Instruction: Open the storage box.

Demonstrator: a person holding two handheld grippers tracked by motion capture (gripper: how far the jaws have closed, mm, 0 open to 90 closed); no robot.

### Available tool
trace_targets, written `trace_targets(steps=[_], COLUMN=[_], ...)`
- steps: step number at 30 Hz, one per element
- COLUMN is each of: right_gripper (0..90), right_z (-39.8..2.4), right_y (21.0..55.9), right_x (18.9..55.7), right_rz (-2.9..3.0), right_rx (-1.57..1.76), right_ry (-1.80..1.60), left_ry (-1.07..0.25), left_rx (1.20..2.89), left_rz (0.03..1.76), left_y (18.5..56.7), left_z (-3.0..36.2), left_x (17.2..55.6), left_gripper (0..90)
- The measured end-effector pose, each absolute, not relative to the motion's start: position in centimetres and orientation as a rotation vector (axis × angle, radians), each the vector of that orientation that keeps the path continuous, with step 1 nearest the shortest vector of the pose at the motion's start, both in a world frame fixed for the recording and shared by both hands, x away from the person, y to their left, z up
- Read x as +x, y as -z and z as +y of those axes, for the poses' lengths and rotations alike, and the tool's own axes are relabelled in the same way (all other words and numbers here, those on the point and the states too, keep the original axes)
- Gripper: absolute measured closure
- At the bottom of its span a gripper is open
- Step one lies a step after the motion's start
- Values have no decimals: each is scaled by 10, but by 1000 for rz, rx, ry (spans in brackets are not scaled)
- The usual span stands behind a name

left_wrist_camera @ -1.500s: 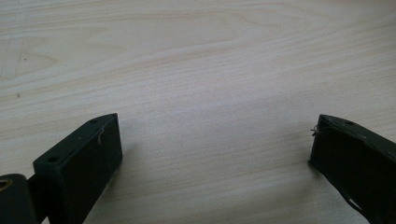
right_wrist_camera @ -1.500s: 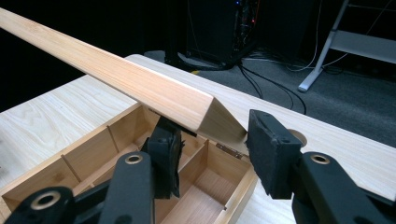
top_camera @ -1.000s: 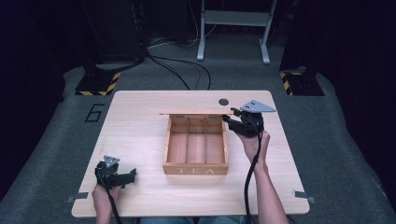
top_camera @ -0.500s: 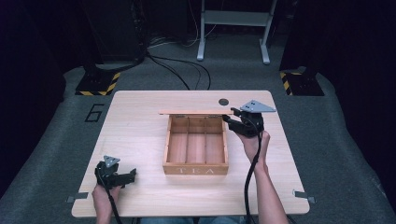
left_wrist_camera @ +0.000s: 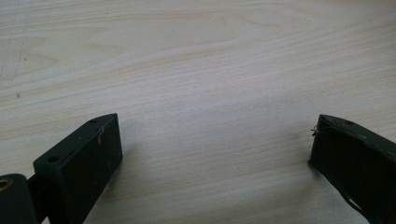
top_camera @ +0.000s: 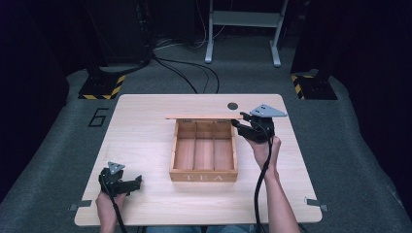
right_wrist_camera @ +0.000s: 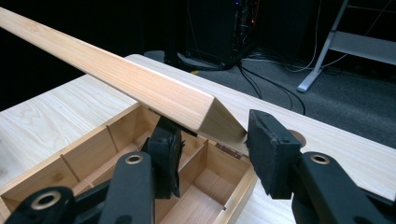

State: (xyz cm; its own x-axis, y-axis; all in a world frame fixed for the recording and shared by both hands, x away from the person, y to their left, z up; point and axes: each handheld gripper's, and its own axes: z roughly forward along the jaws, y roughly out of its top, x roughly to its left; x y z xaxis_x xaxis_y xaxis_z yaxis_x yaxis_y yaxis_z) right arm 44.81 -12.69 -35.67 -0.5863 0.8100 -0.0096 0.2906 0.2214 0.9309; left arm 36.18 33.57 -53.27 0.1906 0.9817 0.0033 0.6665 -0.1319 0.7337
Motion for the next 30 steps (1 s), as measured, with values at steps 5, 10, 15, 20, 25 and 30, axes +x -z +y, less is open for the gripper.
trace_targets(steps=[5,10,15,20,25,30], right_gripper=[554,554,555,555,555,555], right_z=[-127,-126,-127,-126,-126,-126], right_y=[357,356,356,356,357,357], right_x=[448,448,447,447,447,447], right_rz=[1997,1997,1998,1998,1998,2000], right_rx=[1015,1014,1011,1011,1009,1009], right_ry=[-1352,-1350,-1349,-1348,-1345,-1343], left_ry=[-673,-673,-672,-672,-674,-674], left_rx=[1870,1869,1870,1870,1871,1871], left_rz=[1542,1542,1542,1542,1540,1541], left_y=[533,533,533,533,533,533], left_z=[336,336,336,336,336,336], left_x=[362,362,362,362,362,362], left_gripper=[19,19,19,19,19,19])
